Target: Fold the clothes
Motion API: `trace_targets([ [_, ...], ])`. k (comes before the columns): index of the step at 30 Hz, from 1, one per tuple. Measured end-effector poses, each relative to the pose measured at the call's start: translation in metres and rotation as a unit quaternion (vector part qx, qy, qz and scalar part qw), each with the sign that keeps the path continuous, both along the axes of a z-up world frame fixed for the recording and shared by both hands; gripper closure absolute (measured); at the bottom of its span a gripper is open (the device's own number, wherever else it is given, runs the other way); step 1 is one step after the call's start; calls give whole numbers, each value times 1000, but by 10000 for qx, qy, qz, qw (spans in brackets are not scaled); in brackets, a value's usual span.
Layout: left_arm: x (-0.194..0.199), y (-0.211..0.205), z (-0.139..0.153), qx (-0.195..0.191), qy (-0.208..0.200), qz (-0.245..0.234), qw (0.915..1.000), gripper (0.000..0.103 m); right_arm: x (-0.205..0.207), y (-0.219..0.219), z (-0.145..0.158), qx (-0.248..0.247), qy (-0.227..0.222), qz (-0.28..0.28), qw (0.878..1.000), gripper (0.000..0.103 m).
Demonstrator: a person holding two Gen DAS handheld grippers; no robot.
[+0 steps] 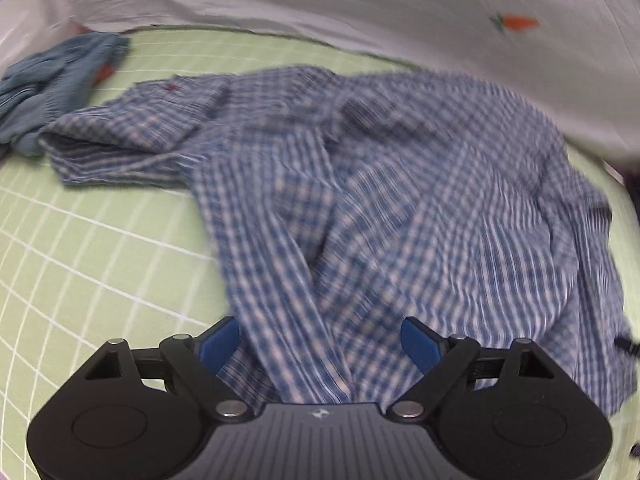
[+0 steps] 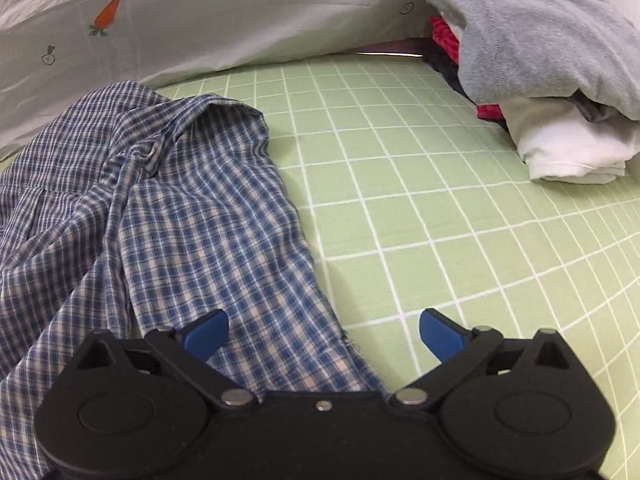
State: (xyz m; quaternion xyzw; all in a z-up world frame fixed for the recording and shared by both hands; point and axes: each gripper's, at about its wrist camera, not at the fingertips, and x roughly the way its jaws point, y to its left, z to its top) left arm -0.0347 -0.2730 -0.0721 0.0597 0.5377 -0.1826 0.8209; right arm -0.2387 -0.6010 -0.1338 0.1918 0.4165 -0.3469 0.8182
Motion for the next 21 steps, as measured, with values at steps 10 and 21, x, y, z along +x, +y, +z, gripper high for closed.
trace_targets([
  [10,3,-6,-26,188,432,184,9987,15,-8,-9,2,389,-358,13,9986,49],
  [21,-1,-21,-35,646,390,-224,9969,0,-10,-24,11,117,-466,259,9985,101],
])
